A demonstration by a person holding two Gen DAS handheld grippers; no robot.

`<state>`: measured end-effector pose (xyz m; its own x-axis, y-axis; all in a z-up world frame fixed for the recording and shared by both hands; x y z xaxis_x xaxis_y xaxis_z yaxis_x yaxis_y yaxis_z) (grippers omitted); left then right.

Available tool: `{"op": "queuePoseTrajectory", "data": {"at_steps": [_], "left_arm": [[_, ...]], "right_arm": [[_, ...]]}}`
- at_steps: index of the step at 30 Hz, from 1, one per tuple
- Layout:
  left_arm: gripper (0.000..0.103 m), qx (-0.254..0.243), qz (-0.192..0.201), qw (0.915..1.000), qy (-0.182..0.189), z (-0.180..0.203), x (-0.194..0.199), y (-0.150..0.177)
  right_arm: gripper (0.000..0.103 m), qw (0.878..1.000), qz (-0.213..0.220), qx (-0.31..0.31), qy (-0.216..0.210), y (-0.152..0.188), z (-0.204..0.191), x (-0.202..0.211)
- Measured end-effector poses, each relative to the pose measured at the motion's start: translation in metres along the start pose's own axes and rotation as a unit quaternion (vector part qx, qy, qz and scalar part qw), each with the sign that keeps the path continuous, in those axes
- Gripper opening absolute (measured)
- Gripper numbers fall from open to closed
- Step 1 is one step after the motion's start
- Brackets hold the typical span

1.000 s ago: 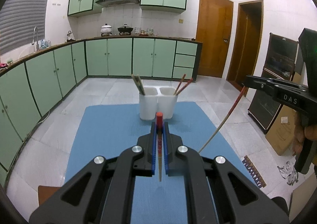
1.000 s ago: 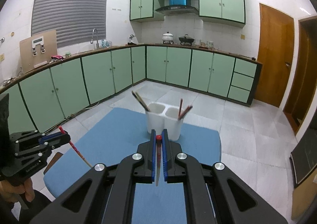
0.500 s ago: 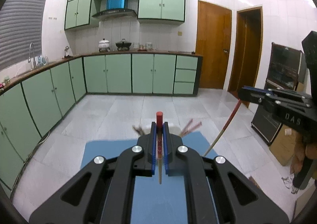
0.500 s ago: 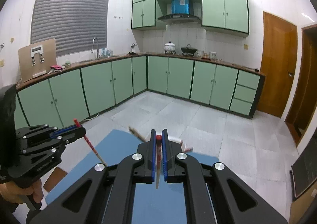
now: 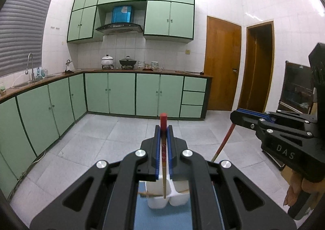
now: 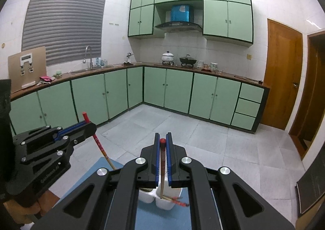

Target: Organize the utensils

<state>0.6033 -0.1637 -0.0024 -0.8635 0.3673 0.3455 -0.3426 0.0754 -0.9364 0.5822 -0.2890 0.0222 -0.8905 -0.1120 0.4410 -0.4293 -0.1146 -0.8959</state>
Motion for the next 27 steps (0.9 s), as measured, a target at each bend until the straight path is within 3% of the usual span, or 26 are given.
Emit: {"op": "queuePoseTrajectory", "data": {"at_steps": [11, 13, 14, 15, 16, 27], "left_arm": [[0.005, 0.009, -0.056, 0.9983, -0.006, -0.017, -0.087, 0.061], [0.012, 0.014, -0.064, 0.9978, -0.011, -0.024, -0.090, 0.066], [0.019, 0.017, -0.066, 0.9975, -0.015, -0.027, -0.089, 0.069], [0.034, 0.019, -0.066, 0.9975, -0.019, -0.031, -0.087, 0.068], [0.043, 0.022, -0.062, 0.9976, -0.022, -0.034, -0.083, 0.067], [0.059, 0.006, -0.043, 0.9982, -0.042, -0.054, 0.002, 0.039]], "right_arm": [[0.006, 0.999, -0.052, -0.016, 0.002, 0.057, 0.024, -0.086], [0.009, 0.998, -0.065, -0.022, -0.002, 0.068, 0.027, -0.094], [0.017, 0.998, -0.064, -0.025, 0.000, 0.069, 0.029, -0.094], [0.022, 0.998, -0.061, -0.028, 0.002, 0.070, 0.031, -0.092], [0.024, 0.998, -0.059, -0.030, 0.001, 0.069, 0.033, -0.090], [0.035, 0.998, -0.012, -0.053, -0.003, 0.042, 0.047, -0.009]]}}
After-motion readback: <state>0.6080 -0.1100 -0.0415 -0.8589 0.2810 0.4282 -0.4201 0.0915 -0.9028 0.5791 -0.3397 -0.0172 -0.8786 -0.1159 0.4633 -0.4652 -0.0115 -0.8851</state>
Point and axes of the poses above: each gripper's, at about its wrist camera, not at the fingertips, and x roughly against the way its jaws point, z to its right, y to its underside, the point moved 6 cm from there along -x, roughly the way its jaws point, and after that the axes turned 3 degrees about -z, right-handed, at the moved point
